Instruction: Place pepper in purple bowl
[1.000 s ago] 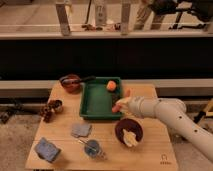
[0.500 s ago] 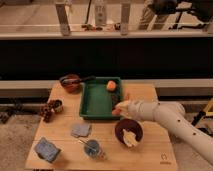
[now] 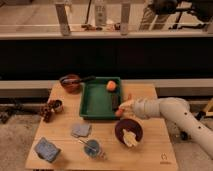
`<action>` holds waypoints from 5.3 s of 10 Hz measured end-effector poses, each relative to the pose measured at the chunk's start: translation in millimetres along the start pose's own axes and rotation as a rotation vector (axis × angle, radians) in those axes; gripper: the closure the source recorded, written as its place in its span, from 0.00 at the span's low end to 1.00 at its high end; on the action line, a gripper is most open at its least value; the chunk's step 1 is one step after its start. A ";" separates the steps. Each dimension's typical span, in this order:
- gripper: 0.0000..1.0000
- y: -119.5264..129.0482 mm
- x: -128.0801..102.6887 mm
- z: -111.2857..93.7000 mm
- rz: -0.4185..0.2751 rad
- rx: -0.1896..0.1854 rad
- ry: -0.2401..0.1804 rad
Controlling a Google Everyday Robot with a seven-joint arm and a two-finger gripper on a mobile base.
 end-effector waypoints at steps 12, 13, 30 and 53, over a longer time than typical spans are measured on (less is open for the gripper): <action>0.99 63.1 1.6 -13.7 -0.040 -0.081 -0.115; 0.99 68.6 -1.3 -14.3 -0.062 -0.093 -0.131; 0.20 71.1 -22.9 -40.8 -0.216 -0.115 -0.247; 0.20 69.3 -14.5 -46.3 -0.175 -0.122 -0.170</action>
